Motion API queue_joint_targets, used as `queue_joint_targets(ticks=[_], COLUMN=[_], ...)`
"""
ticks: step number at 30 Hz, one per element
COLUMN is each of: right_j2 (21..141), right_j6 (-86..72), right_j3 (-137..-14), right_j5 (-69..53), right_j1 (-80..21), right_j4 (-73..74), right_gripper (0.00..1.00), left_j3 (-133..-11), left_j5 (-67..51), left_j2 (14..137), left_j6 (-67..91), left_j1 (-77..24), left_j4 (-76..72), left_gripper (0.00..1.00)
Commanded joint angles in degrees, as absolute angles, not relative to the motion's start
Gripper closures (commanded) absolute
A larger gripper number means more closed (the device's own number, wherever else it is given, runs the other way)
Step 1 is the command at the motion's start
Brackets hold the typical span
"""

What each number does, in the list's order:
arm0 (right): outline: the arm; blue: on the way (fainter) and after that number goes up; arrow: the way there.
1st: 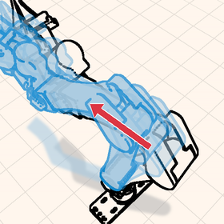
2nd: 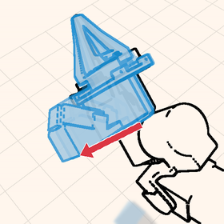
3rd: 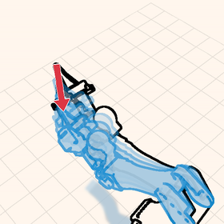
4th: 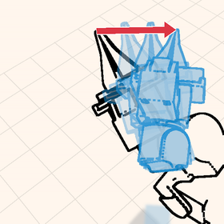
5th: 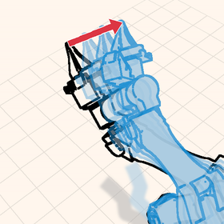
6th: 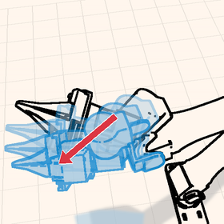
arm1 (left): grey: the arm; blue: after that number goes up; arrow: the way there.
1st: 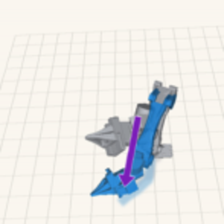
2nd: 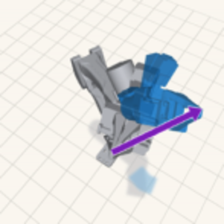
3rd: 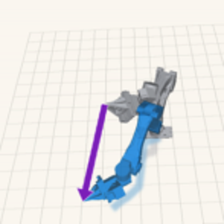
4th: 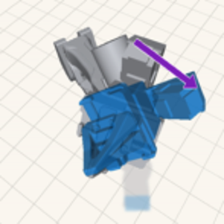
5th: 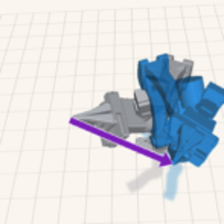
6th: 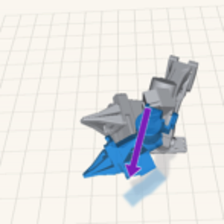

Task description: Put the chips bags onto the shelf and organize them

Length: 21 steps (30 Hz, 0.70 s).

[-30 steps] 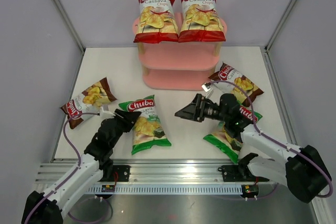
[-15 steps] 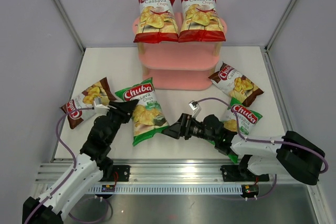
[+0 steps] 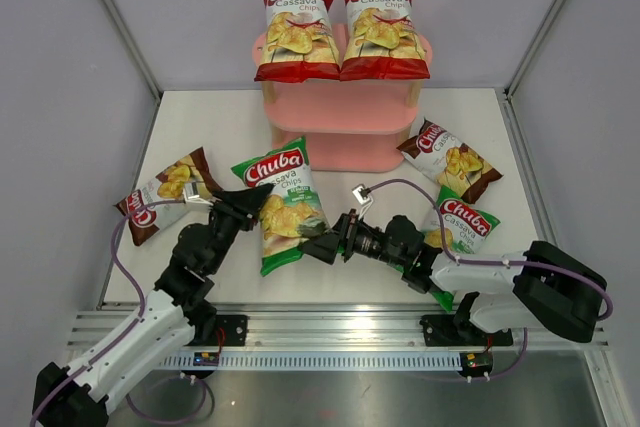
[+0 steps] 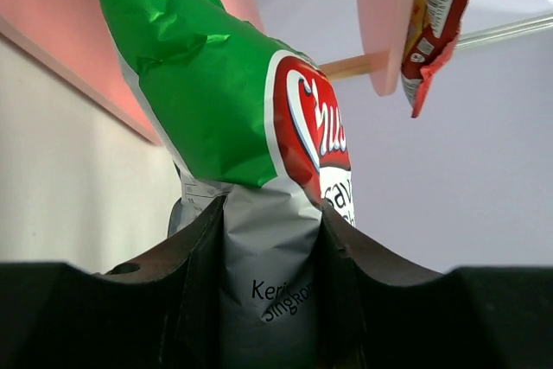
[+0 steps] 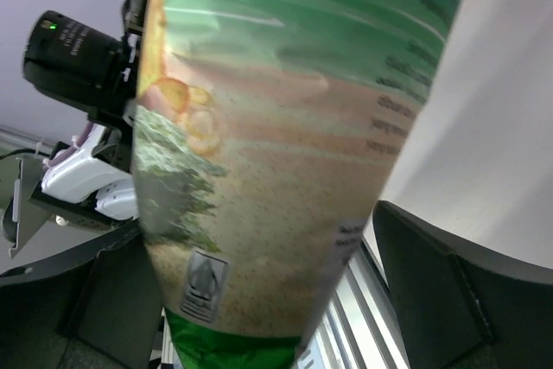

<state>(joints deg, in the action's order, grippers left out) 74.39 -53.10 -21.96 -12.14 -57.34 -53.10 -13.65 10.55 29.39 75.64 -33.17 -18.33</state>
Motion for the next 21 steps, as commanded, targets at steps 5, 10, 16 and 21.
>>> queue_joint_targets(ticks=[5,10,16,21], right_j2=[65.84,63.29,62.67,62.4], right_j6=[-45.7,-43.86,-42.1,-39.91], right_j3=[-29.0,-31.99,-31.47,-31.29], right_j5=[-9.67,-8.53,-7.21,-8.79], right_j1=[-57.66,-57.57,-57.66,-57.57], right_j4=[-48.79,-39.9,-39.64,-39.37], right_gripper=[0.01,0.01,0.44,0.63], left_j3=[-14.59,-10.65,-10.37,-12.21], left_j5=[4.41,1.59,0.97,2.28], left_j2=[32.25,34.63,33.49,28.67], left_j6=[73.84,71.63,69.88,66.28], left_j1=[-35.59,-37.35,-38.14,-38.14], left_j4=[-33.72,-44.01,-43.69,-36.22], left_gripper=[0.8,0.79,0.68,0.39])
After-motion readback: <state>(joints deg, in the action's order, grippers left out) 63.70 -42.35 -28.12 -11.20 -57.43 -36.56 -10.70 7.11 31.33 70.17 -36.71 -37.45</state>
